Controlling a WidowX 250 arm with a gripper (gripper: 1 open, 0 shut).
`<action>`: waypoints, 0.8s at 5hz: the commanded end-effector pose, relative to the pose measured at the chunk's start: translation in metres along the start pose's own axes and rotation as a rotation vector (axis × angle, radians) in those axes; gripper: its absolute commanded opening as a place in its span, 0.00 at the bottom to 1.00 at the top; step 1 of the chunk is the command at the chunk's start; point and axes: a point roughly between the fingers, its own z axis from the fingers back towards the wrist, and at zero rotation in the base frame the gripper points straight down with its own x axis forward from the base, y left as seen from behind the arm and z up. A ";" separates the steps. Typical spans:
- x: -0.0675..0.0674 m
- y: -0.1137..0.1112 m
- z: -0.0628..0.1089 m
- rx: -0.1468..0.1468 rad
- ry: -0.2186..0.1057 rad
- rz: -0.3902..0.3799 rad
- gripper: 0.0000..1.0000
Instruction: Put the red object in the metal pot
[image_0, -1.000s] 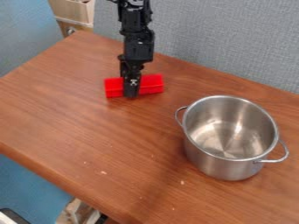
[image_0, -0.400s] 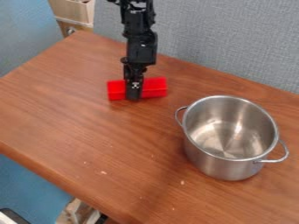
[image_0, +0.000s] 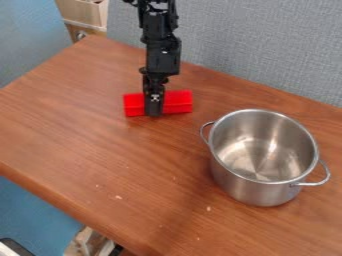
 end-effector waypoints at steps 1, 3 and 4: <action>0.006 -0.001 0.014 0.021 -0.018 -0.029 1.00; 0.006 0.002 0.010 -0.011 -0.032 -0.025 1.00; 0.006 0.002 0.008 -0.028 -0.040 -0.022 1.00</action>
